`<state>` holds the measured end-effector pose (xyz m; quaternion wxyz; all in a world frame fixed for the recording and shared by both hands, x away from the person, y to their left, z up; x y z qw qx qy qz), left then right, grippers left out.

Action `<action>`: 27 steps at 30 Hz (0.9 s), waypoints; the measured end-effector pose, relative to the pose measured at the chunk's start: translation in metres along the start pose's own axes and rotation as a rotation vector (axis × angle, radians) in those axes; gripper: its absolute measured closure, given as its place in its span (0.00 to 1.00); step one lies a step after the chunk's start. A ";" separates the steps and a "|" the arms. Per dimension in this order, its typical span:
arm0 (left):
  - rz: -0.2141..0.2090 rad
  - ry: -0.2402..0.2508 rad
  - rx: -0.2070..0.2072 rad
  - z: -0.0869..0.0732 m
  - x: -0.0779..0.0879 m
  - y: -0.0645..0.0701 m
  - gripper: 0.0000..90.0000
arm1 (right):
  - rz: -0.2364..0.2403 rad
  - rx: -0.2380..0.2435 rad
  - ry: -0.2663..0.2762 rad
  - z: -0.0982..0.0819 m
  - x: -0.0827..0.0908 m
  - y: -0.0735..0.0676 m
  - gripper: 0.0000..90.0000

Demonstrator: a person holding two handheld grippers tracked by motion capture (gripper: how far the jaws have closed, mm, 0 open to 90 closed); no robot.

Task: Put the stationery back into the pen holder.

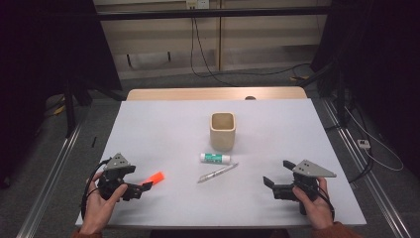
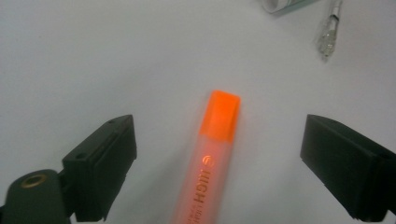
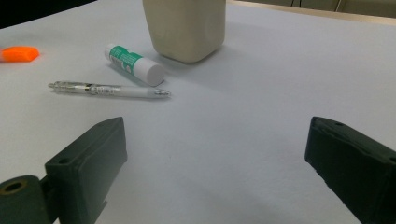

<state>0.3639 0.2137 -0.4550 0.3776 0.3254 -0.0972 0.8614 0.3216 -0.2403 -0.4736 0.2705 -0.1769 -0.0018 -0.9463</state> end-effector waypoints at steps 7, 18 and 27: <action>-0.042 -0.071 -0.032 0.008 -0.013 0.002 0.15 | 0.001 0.001 -0.003 0.000 -0.001 0.000 0.06; -0.077 -0.152 -0.046 0.006 -0.033 0.005 0.13 | 0.001 0.003 0.001 0.000 0.000 0.000 0.06; -0.086 -0.226 -0.104 0.000 -0.035 0.005 0.37 | -0.001 0.002 -0.002 0.000 -0.001 0.000 0.05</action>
Point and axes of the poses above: each handheld gripper's, and its own axes: x roughly backward along the jaws, z roughly out of its top, y roughly to its right, the point moved 6 cm from there along -x, roughly forward along the jaws, and after that the axes turned 6 degrees about y, right-handed, at the moved point
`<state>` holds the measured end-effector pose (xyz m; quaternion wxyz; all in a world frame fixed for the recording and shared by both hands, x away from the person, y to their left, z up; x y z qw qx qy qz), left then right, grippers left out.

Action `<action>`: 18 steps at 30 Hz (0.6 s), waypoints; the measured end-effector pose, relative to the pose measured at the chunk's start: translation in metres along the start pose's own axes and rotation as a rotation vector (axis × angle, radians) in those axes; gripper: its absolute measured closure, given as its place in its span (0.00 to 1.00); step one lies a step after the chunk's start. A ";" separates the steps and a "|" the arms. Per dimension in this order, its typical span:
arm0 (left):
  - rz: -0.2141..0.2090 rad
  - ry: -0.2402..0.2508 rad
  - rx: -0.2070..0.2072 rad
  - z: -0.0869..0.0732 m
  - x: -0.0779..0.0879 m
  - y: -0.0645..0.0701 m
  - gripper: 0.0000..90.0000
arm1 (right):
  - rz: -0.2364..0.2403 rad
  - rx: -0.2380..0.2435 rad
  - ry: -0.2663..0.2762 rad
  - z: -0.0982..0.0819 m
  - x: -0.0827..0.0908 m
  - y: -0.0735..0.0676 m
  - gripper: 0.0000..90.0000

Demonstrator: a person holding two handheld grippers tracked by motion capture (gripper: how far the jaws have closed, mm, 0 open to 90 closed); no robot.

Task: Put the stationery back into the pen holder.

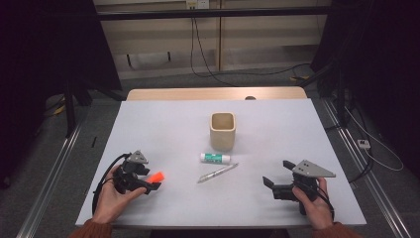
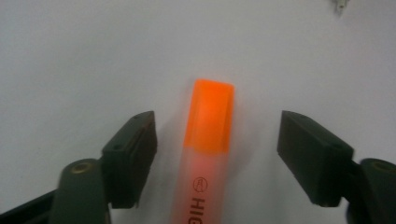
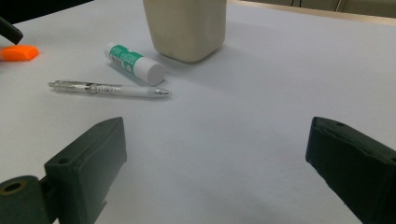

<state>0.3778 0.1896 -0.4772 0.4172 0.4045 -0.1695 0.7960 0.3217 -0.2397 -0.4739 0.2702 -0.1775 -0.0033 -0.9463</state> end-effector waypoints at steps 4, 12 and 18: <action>0.014 -0.027 -0.027 0.003 -0.003 0.001 0.51 | 0.000 -0.002 0.000 0.000 0.000 0.001 0.05; 0.025 -0.053 -0.010 0.003 -0.007 -0.003 0.62 | 0.003 -0.001 0.000 0.000 0.000 0.000 0.05; 0.044 -0.069 -0.033 0.003 -0.009 0.000 0.63 | 0.000 -0.001 0.001 0.000 0.000 0.000 0.05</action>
Point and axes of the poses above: each handheld gripper's, and its own axes: x roughly backward along the jaws, z roughly out of its top, y roughly to its right, the point moved 6 cm from there along -x, roughly forward along the jaws, and after that the axes turned 6 degrees about y, right-handed, at the moved point
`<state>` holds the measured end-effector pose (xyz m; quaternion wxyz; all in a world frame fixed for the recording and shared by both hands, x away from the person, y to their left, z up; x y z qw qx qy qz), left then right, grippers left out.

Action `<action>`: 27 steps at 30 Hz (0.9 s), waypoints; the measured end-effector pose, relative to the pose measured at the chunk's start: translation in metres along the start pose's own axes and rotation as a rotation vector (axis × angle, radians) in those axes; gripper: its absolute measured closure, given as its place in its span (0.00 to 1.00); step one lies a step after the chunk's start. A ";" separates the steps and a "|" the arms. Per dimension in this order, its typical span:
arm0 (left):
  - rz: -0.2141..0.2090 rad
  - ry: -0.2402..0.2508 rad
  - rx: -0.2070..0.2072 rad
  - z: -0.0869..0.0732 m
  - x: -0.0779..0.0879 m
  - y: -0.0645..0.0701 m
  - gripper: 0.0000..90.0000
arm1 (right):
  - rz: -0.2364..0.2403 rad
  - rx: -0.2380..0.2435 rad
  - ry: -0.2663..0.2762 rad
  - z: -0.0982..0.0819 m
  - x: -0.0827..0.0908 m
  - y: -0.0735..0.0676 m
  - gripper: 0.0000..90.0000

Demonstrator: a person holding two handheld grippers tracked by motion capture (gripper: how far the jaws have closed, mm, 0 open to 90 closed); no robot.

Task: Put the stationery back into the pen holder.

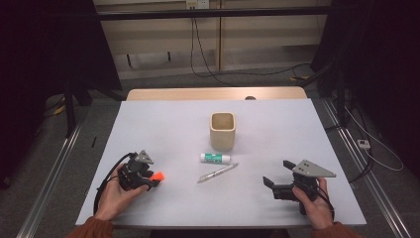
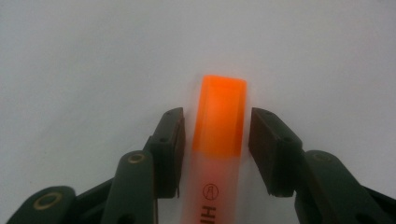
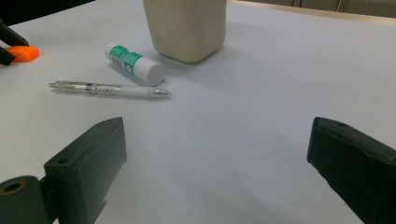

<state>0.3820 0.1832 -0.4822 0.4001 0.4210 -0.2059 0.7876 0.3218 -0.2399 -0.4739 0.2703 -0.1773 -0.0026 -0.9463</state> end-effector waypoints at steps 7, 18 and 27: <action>-0.009 0.002 0.013 0.000 0.000 0.003 0.73 | 0.002 0.002 -0.001 0.000 0.000 0.000 0.05; -0.029 0.056 0.052 0.000 0.002 0.002 0.75 | 0.002 0.002 0.001 0.000 0.000 0.001 0.05; -0.035 0.172 0.088 0.011 0.011 0.009 0.75 | -0.003 -0.001 0.015 0.002 0.001 0.001 0.05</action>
Point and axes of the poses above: each handheld gripper's, and its own axes: x roughly backward along the jaws, z roughly out of its top, y roughly to its right, the point moved 6 cm from there along -x, roughly forward along the jaws, and after that the axes turned 6 degrees about y, right-handed, at the moved point
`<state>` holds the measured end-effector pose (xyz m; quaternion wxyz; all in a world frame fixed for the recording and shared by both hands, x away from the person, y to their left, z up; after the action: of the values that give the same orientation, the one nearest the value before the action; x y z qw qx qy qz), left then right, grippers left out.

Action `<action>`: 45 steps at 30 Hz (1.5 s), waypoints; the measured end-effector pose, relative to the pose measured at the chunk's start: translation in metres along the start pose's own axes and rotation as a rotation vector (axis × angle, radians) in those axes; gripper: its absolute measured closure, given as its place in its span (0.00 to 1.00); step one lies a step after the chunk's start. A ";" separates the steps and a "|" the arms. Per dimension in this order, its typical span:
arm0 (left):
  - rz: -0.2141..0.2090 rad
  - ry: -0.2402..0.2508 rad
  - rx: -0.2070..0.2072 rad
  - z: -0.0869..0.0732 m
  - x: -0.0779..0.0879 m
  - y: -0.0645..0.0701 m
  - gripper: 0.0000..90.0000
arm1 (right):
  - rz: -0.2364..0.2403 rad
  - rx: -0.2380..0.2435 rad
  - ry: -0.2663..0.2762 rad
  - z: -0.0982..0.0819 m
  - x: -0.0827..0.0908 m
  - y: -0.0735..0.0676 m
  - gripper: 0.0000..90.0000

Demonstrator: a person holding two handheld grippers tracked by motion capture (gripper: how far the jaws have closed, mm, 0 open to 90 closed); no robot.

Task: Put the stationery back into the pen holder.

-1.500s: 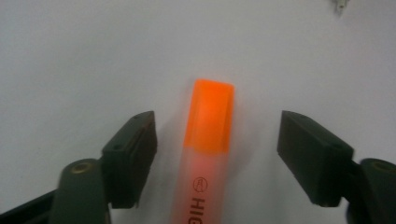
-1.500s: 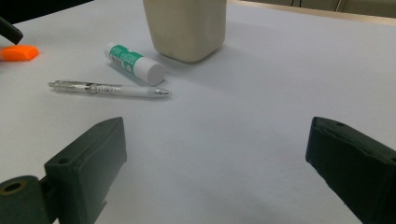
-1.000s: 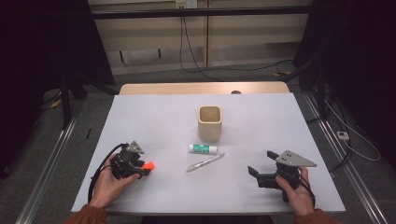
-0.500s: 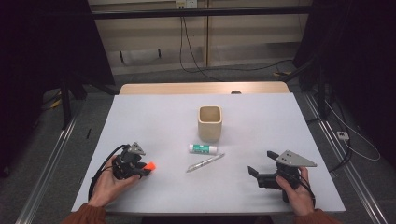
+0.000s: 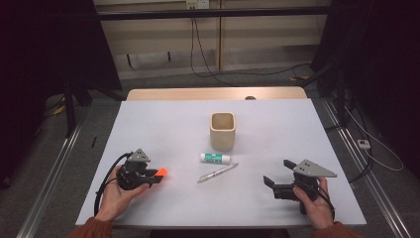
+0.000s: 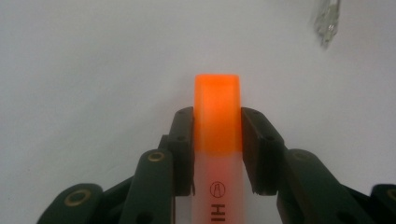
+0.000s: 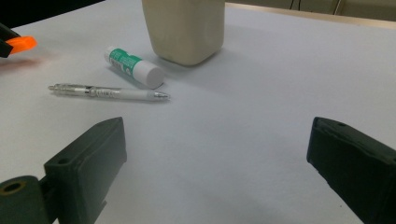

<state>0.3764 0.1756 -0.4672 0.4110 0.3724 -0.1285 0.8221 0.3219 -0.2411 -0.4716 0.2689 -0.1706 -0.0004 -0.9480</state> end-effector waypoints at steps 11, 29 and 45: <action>-0.011 0.166 -0.008 0.020 0.011 0.018 0.75 | -0.002 0.003 0.010 0.002 0.000 0.000 0.05; -0.034 0.338 -0.029 0.061 0.009 0.032 0.75 | 0.011 0.012 0.007 0.003 -0.002 0.000 0.05; -0.101 0.448 -0.065 0.099 0.003 0.049 0.75 | 0.009 0.012 0.005 0.003 -0.002 0.001 0.05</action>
<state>0.3874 0.0956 -0.3921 0.4815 0.1732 -0.0415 0.8581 0.3250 -0.2408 -0.4699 0.2741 -0.1664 -0.0047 -0.9472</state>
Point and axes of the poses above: each handheld gripper's, and its own axes: x roughly backward along the jaws, z roughly out of its top, y roughly to its right, the point moved 6 cm from there along -x, roughly forward along the jaws, and after that the axes turned 6 degrees about y, right-handed, at the moved point
